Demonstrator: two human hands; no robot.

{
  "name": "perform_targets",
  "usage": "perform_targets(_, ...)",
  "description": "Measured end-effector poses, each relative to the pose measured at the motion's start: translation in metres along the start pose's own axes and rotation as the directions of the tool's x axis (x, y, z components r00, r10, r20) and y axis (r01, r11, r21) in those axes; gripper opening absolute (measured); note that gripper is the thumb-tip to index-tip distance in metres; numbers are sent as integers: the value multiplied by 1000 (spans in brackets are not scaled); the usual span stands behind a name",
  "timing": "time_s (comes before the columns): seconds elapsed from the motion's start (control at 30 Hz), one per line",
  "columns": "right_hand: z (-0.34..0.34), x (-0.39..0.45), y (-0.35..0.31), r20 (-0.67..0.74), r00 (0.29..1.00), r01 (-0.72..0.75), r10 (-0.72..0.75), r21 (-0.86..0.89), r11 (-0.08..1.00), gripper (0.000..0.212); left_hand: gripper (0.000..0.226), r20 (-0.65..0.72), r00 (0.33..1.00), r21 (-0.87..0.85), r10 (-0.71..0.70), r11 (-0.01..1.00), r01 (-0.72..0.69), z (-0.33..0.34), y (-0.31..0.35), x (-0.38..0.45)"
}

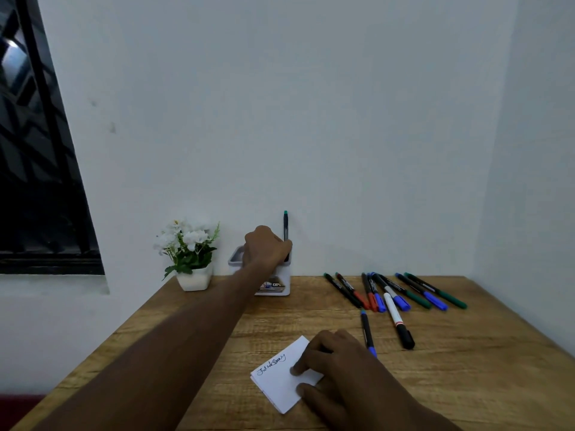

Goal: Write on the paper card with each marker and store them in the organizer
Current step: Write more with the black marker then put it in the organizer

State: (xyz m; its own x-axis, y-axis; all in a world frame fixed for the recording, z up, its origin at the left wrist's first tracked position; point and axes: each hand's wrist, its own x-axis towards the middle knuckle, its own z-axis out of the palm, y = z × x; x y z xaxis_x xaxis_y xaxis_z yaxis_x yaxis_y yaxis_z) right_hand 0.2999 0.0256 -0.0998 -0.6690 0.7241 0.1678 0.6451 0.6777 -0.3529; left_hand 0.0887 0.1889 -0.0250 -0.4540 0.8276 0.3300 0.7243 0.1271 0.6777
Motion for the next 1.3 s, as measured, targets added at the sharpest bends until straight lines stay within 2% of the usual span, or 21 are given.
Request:
perform_targets(0.1, 0, -1, 0, -7, 1000, -6, 6, -4, 1000, 37, 28, -33, 999, -35, 26, 999, -27, 4, -1, 5)
perform_targets(0.17, 2, -1, 0, -16, 1000, -12, 11, -11, 1000, 37, 26, -136, 983, -39, 123, 991, -130, 4, -2, 0)
perform_targets(0.2, 3, -2, 0, -21, 1000, -12, 11, -14, 1000, 37, 22, -223, 950, -16, 217, 974, -226, 4, -2, -7)
perform_targets(0.27, 5, -2, 1, -33, 999, 0, -1, -23, 1000, 37, 21, -308, 824, 40, 475, 872, -488, 4, 3, -21)
perform_targets(0.3, 6, -2, 2, -40, 999, 9, -10, -25, 1000, 37, 19, -240, 755, 44, 610, 784, -619, 6, 8, -29)
perform_targets(0.33, 6, -3, 3, -48, 999, 17, -19, -26, 1000, 37, 18, -86, 691, 33, 718, 695, -718, 12, 12, -35)
perform_targets(0.37, 7, -3, 3, -54, 998, 23, -25, -28, 999, 37, 18, 123, 636, 48, 762, 635, -771, 22, 16, -41)
perform_targets(0.4, 7, -4, 3, -59, 998, 30, -32, -32, 999, 37, 19, 321, 597, 103, 735, 599, -794, 34, 20, -48)
perform_targets(0.43, 8, -4, 4, -68, 997, 40, -42, -34, 999, 37, 21, 452, 579, 178, 679, 567, -804, 47, 23, -54)
perform_targets(0.5, 8, -5, 6, -83, 995, 61, -63, -24, 998, 37, 25, 519, 605, 241, 604, 575, -782, 67, 26, -64)
perform_targets(0.6, 7, -6, 7, -87, 993, 78, -79, -16, 997, 37, 31, 487, 691, 212, 534, 695, -687, 80, 22, -69)
perform_targets(0.73, 7, -8, 5, -79, 993, 81, -83, -32, 996, 37, 38, 493, 742, 197, 454, 773, -603, 75, 12, -65)
perform_targets(0.87, 6, -8, 5, -70, 994, 75, -79, -50, 996, 37, 31, 504, 798, 335, 329, 777, -532, 65, 12, -62)
perform_targets(1.0, 5, -8, 2, -68, 995, 73, -76, -50, 996, 38, 20, 520, 815, 412, 256, 760, -502, 61, 15, -68)
perform_targets(1.1, 5, -9, 2, -74, 995, 69, -72, -43, 997, 39, 26, 549, 789, 439, 275, 709, -552, 54, 13, -73)
perform_targets(1.17, 5, -10, 3, -85, 994, 67, -70, -33, 997, 38, 27, 529, 777, 385, 341, 719, -578, 38, 10, -74)
perform_targets(1.23, 5, -11, 3, -94, 993, 74, -77, -35, 997, 37, 25, 477, 760, 250, 442, 760, -600, 14, 1, -80)
perform_targets(1.3, 6, -10, 4, -104, 992, 74, -77, -36, 997, 36, 23, 403, 704, 10, 584, 767, -642, -16, -12, -100)
